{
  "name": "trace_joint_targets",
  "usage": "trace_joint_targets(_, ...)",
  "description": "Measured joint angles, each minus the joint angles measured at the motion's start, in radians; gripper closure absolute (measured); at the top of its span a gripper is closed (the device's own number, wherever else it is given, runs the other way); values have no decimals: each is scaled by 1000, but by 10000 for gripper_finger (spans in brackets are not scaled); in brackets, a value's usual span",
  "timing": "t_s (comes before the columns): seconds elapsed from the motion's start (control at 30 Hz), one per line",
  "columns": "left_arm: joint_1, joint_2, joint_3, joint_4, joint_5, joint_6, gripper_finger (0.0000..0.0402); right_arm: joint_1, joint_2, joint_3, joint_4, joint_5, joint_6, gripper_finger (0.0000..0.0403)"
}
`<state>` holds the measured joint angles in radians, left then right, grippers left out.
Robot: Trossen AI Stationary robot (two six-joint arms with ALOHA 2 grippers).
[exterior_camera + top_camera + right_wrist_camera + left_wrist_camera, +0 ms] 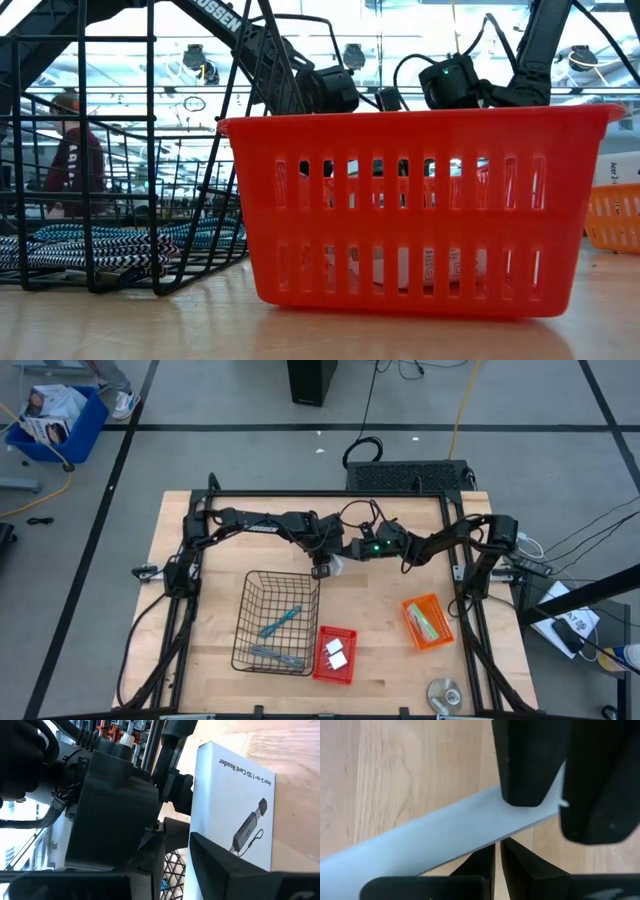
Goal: Pick and place items into bin
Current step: Put the card reader box into the orange basket
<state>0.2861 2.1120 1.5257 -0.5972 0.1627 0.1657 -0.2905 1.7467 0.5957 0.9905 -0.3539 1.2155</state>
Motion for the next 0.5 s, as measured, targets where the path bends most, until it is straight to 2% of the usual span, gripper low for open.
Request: trace_joint_targets(0.5, -10, -32, 3, -38, -39, 13, 371, 2, -1, 4, 30, -10, -16, 312)
